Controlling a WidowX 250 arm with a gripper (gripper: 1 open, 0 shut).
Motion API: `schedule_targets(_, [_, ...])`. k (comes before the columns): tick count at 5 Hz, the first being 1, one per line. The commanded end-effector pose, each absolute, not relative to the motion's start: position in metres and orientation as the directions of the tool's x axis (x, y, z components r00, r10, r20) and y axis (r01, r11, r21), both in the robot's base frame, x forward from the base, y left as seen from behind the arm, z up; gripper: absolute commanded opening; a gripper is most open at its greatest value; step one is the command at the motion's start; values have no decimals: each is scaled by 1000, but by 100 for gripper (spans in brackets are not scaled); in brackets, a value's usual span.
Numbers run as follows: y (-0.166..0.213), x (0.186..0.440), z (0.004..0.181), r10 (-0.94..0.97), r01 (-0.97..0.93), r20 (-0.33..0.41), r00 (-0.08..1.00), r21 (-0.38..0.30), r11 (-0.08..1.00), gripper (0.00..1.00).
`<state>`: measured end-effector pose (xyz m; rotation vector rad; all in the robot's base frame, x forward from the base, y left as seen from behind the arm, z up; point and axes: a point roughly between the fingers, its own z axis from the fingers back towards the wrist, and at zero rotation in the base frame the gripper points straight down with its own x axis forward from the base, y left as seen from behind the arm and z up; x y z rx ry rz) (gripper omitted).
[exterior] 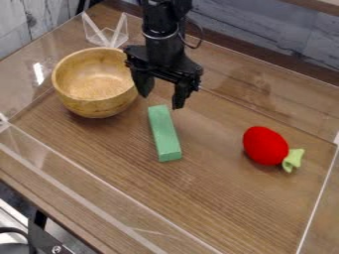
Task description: Move the red fruit to the right side of the table
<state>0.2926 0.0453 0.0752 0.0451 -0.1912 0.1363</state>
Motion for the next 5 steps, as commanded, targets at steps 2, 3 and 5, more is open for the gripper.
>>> schedule_targets(2, [52, 313, 109, 167, -183, 257, 952, 40, 982, 100])
schedule_targets(3, [45, 315, 113, 120, -132, 261, 958, 29, 991, 100])
schedule_targets(5, [54, 317, 108, 147, -157, 254, 956, 19, 987, 100])
